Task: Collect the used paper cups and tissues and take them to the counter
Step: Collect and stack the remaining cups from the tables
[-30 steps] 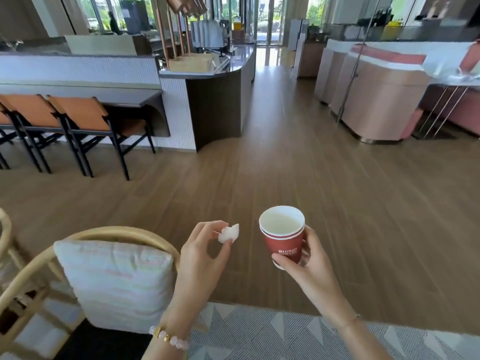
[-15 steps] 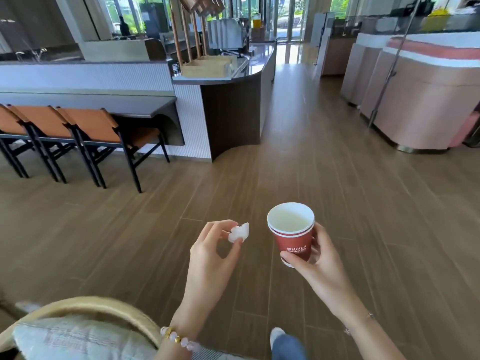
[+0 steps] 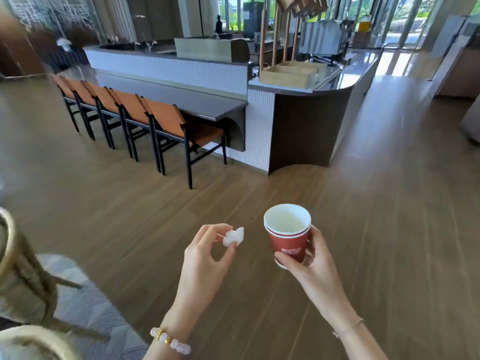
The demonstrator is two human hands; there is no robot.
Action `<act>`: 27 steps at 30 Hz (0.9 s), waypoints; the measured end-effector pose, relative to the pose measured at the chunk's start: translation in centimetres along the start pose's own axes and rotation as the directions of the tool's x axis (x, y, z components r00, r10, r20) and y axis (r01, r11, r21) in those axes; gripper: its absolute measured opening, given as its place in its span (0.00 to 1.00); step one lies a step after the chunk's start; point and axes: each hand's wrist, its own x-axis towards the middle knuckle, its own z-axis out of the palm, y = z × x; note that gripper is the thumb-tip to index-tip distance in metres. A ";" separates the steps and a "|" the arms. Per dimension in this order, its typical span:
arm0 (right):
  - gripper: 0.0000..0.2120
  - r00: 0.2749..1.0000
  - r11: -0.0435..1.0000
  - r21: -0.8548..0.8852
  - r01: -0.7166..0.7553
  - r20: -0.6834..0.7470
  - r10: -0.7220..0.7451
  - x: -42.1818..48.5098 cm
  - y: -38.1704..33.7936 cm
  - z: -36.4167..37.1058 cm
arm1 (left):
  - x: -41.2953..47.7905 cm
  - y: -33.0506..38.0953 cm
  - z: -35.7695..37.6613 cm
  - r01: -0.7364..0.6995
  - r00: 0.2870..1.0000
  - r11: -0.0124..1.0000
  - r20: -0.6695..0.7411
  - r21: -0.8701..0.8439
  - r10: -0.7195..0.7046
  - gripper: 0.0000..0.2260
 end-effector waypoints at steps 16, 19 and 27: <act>0.31 0.958 0.998 -0.033 0.046 0.283 -0.035 25.7 3.2 15.5 | 20.4 -14.1 -3.9 0.141 0.959 0.989 -0.254 0.043 -0.126 0.06; 0.31 0.944 0.998 -0.025 0.051 0.329 -0.040 31.4 3.1 20.7 | 25.7 -17.7 -6.7 0.151 0.949 0.986 -0.288 0.067 -0.125 0.07; 0.31 0.881 0.997 0.013 0.079 0.468 -0.076 42.1 3.2 34.3 | 35.4 -26.2 -14.1 0.235 0.900 0.964 -0.402 0.126 -0.167 0.08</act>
